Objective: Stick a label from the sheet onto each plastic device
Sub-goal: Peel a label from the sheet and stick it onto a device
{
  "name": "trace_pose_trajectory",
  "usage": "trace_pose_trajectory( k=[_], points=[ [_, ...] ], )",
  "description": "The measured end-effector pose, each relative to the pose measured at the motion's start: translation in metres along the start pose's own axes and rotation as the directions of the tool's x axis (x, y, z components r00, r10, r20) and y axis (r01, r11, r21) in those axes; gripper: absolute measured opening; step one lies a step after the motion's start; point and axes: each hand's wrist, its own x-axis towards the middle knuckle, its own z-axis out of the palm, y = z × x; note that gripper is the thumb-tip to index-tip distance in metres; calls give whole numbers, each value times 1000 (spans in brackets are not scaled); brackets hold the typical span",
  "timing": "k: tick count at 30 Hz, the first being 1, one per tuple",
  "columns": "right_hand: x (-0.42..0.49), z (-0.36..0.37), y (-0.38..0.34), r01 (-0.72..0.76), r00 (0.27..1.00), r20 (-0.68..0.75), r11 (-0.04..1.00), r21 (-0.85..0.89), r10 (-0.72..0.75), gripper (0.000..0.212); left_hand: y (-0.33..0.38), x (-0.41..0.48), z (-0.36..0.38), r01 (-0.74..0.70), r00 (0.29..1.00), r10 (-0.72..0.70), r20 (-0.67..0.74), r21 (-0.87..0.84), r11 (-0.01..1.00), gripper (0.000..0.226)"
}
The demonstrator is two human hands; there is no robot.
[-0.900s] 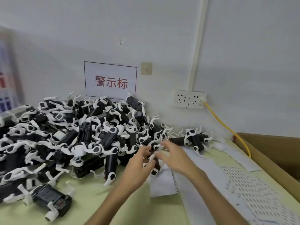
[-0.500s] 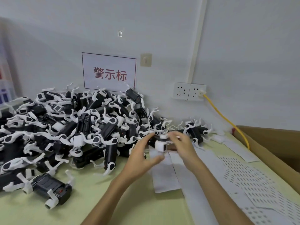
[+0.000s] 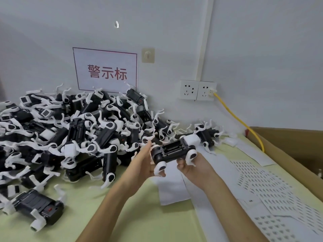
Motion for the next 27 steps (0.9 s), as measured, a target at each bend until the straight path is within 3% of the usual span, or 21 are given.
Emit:
trace_pose_trajectory(
  k=[2, 6, 10, 12, 15, 18, 20, 22, 27],
  points=[
    [-1, -1, -1, -43, 999, -13, 999, 25, 43, 32, 2, -2, -1, 116, 991, -113, 71, -41, 992, 54],
    [-6, -2, -4, -66, 998, 15, 993, -101, 68, 16, -6, -6, 5, 264, 928, -268, 260, 49, 963, 55],
    [1, -5, -7, 67, 954, -293, 997, 23, -57, 17, -13, -8, 16, 254, 922, -249, 296, 21, 967, 54],
    [2, -8, -16, 183, 899, -375, 972, -145, -225, 15, -16, -6, 20, 227, 949, -200, 245, -87, 970, 51],
    [-1, -12, -23, 324, 882, -206, 862, -389, -424, 15, -17, -2, 23, 160, 986, -145, 82, -229, 960, 44],
    [-7, -6, -18, 375, 914, 54, 784, -494, -403, 28, -17, -1, 21, 109, 992, -119, -32, -219, 970, 44],
    [-7, 2, -8, 383, 916, 146, 702, -601, -375, 37, -17, -2, 21, 101, 993, -111, -37, -194, 976, 45],
    [-6, 6, 0, 389, 911, 171, 647, -656, -374, 40, -18, 0, 20, 102, 991, -118, -65, -218, 971, 44],
    [-4, 7, 3, 387, 908, 129, 680, -623, -399, 30, -20, 2, 16, 119, 983, -150, -104, -259, 959, 41]
  ],
)
